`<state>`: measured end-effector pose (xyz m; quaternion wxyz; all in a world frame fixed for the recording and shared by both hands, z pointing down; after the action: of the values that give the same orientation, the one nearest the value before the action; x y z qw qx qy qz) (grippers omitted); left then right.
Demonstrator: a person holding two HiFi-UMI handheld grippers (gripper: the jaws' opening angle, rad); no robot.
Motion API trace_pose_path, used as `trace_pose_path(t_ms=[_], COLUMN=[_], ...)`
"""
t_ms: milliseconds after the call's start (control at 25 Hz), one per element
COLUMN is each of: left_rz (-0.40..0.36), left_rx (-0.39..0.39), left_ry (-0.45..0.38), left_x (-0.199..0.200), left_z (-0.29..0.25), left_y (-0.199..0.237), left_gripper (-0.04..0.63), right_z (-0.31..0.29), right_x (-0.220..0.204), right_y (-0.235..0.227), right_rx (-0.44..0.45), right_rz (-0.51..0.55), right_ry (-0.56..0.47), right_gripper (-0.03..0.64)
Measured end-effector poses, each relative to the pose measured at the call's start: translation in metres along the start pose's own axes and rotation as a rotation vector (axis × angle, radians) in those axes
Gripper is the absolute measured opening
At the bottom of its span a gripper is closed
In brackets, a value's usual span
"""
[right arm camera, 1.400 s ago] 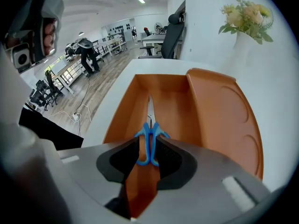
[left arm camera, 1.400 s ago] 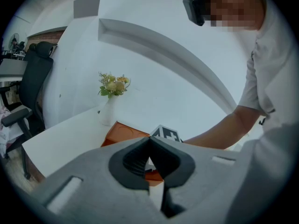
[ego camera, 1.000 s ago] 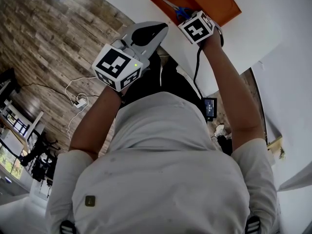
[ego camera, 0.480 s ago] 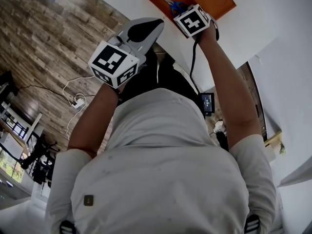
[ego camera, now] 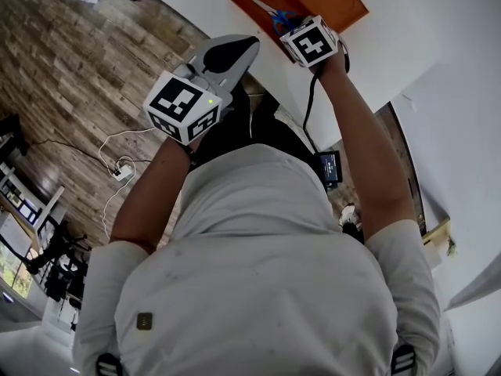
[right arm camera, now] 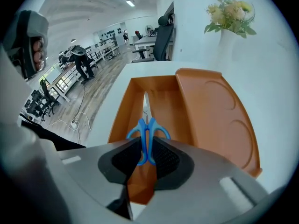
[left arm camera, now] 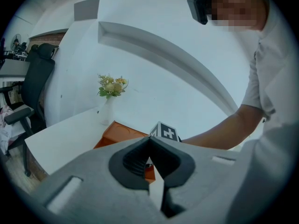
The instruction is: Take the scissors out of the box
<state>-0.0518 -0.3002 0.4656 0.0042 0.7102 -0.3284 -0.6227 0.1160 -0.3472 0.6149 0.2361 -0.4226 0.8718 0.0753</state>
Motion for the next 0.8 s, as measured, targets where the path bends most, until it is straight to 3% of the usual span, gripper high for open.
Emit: trace_pose_path(t_ms=[800], left_rz=[-0.061], left_rx=[0.045], left_ry=[-0.047], left_x=[0.012], left_z=[0.011], left_y=[-0.059], left_gripper=[0.003], right_z=[0.078], right_x=[0.002], right_y=[0.012], right_rx=[-0.041], right_rz=[0.040], right_ry=[-0.166], right_gripper=[0.092])
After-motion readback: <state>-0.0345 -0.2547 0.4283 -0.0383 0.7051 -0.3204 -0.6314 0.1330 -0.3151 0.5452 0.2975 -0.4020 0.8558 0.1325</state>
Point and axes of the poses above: the fingertips, and each gripper's own axes: z backward along the fingers, y to its left, x out of its top, the point moved 8 cm from there along z, backward along the fingers, and after that the axes turned 7 degrees about -y, right-handed, at the moved point
